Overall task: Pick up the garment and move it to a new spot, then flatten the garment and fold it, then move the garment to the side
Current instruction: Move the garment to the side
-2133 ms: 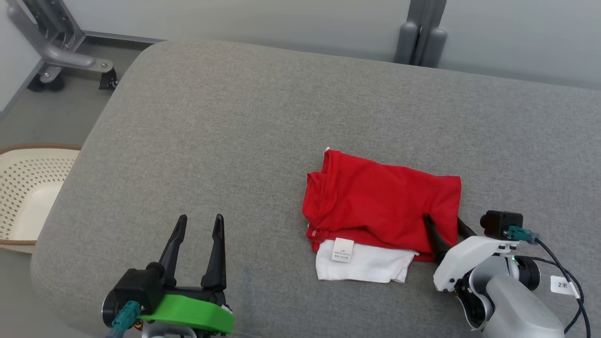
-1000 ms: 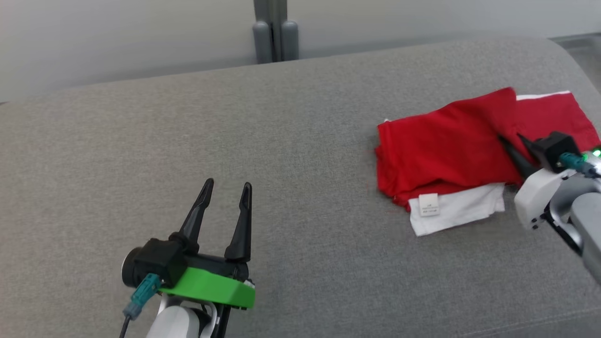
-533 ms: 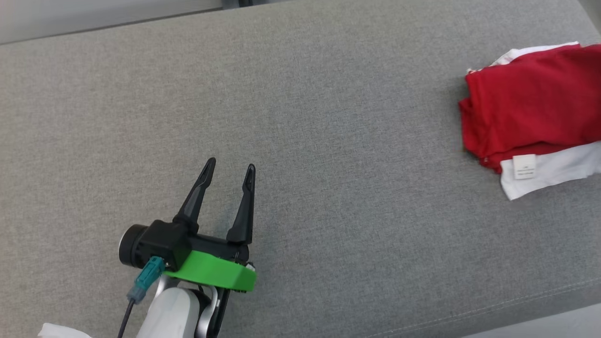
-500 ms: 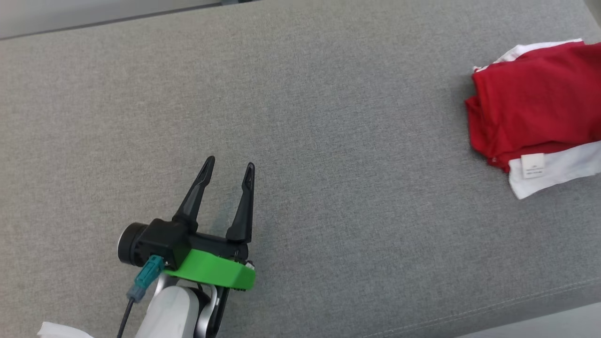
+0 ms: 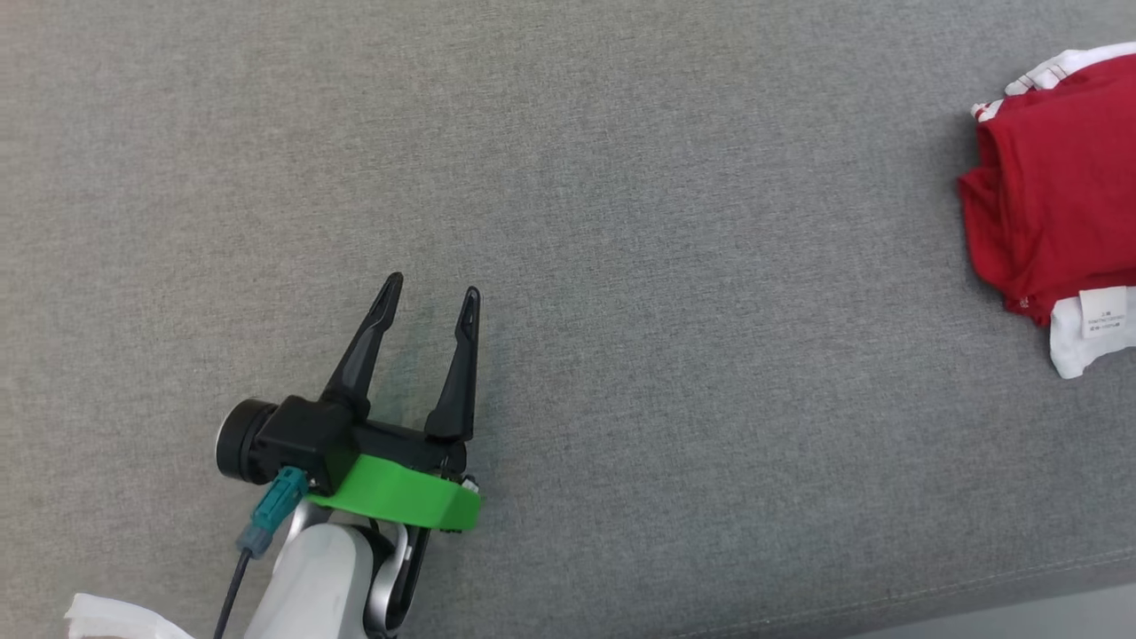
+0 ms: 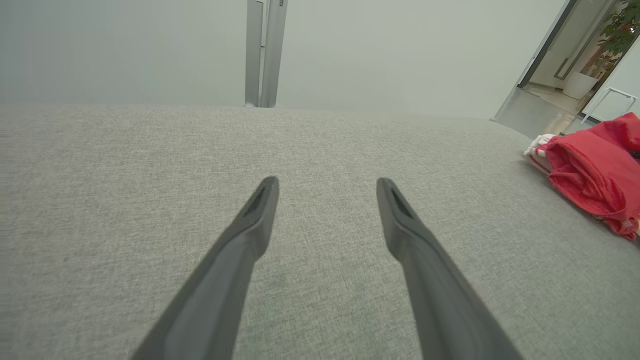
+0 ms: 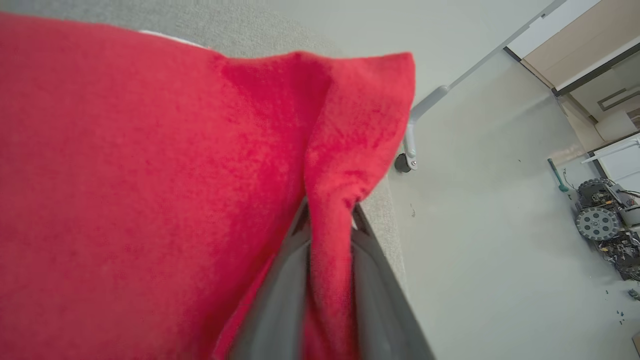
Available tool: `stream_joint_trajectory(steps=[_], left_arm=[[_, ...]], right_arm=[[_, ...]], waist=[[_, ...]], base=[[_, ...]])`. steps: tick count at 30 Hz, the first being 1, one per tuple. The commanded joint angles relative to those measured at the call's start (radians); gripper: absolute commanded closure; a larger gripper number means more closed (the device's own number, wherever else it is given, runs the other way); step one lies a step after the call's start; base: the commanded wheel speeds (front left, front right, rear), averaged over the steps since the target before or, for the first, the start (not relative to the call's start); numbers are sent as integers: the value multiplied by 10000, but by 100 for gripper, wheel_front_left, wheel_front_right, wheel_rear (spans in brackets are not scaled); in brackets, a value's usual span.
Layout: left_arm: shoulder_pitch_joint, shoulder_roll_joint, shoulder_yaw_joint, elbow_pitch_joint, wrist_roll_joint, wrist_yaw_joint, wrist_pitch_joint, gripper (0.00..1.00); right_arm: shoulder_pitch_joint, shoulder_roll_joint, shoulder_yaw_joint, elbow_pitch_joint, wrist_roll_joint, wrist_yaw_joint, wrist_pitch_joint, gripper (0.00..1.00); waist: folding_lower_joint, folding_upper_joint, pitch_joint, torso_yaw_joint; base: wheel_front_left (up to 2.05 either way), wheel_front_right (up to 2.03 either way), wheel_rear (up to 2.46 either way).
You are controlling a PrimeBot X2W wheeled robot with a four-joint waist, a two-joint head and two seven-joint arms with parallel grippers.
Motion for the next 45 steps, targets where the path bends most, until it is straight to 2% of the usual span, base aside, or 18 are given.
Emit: stream_joint_trajectory(steps=[1, 8, 12, 18, 26, 32, 40, 45], left_arm=[[-129, 48, 14, 30, -68, 12, 2, 0], [136, 48, 233, 39, -294, 64, 0, 0], [365, 49, 434, 22, -463, 74, 0, 0], [902, 47, 735, -16, -695, 68, 2, 0], [1815, 44, 1295, -159, -901, 115, 2, 0], [2358, 41, 1614, -221, -954, 52, 0, 0], [2885, 42, 1667, -67, -1115, 38, 2, 0], [3179, 41, 1707, 138, -1153, -21, 2, 0]], right_arm=[[-162, 68, -93, 196, 10, -18, -40, 0], [-179, 299, -212, 312, -404, -18, -41, 0], [-28, 435, -358, -186, -749, -18, -40, 0], [578, 1086, -930, -1350, -686, -18, -35, 0], [2572, 2573, -1975, -4235, -58, -17, -35, 0], [4474, 3889, -2837, -6322, -198, -17, -35, 0], [6690, 5503, -3541, -8221, -891, -15, -35, 0], [7640, 6139, -3702, -8768, -1254, -15, -35, 0]], waist=[[-1, 0, -62, 78], [-1, 0, -747, 149], [-1, 0, -1395, 200], [-1, 0, -2560, 422], [-1, 0, -3926, 945], [-1, 0, -4417, 1117], [-1, 0, -4705, 1167], [-1, 0, -4768, 1177]], base=[[0, 0, 0], [0, 0, 0], [0, 0, 0], [0, 0, 0], [0, 0, 0], [0, 0, 0], [0, 0, 0], [0, 0, 0]])
